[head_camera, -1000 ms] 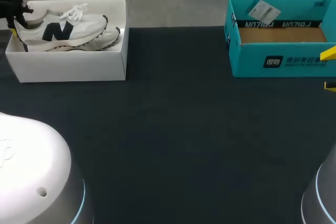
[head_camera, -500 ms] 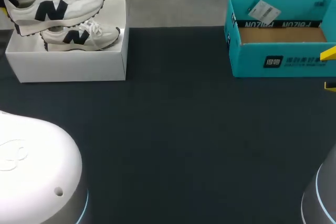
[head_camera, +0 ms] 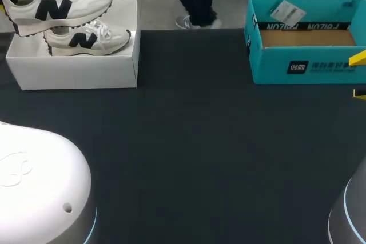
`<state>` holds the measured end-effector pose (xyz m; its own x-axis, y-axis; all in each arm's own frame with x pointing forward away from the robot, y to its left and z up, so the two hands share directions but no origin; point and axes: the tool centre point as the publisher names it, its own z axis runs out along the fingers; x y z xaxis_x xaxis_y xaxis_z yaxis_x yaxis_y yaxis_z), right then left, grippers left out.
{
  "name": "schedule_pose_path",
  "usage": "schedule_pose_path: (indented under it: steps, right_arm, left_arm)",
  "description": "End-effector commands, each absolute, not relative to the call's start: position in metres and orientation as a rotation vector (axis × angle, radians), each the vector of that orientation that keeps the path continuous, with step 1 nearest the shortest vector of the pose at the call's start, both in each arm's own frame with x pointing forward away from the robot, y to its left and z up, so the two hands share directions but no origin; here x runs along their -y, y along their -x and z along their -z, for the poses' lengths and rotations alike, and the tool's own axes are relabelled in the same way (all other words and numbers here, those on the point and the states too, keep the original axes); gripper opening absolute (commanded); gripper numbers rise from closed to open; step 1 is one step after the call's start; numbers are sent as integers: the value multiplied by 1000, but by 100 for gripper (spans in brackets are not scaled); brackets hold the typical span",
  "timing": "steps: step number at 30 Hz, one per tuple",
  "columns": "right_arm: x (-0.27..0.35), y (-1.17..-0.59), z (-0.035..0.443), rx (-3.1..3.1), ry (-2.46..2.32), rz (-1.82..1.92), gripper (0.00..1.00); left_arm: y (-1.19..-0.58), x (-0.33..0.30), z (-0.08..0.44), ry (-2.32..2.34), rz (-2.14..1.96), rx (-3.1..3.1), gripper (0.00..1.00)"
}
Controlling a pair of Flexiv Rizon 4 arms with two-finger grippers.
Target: Take the shoe out of the shoebox, open the shoe tongue, remove and reinsert the insole, then place the shoe into the shoebox
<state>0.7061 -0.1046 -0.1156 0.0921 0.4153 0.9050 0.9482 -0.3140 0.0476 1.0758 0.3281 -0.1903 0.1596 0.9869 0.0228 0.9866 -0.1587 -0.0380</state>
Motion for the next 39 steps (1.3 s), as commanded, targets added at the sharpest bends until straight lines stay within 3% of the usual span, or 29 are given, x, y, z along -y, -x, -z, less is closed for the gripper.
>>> schedule_pose_path:
  steps: [1, 13, 39]
  right_arm:
    - [104, -704, 116, 1339, 1801, 1188, 100]
    - [104, -704, 116, 1339, 1801, 1188, 100]
    - [104, -704, 116, 1339, 1801, 1188, 100]
  left_arm:
    - [-1073, -328, 189, 2360, -3, 2010, 0]
    - [-1073, -328, 189, 2360, -3, 2010, 0]
    - [-951, -266, 157, 2297, -8, 2062, 0]
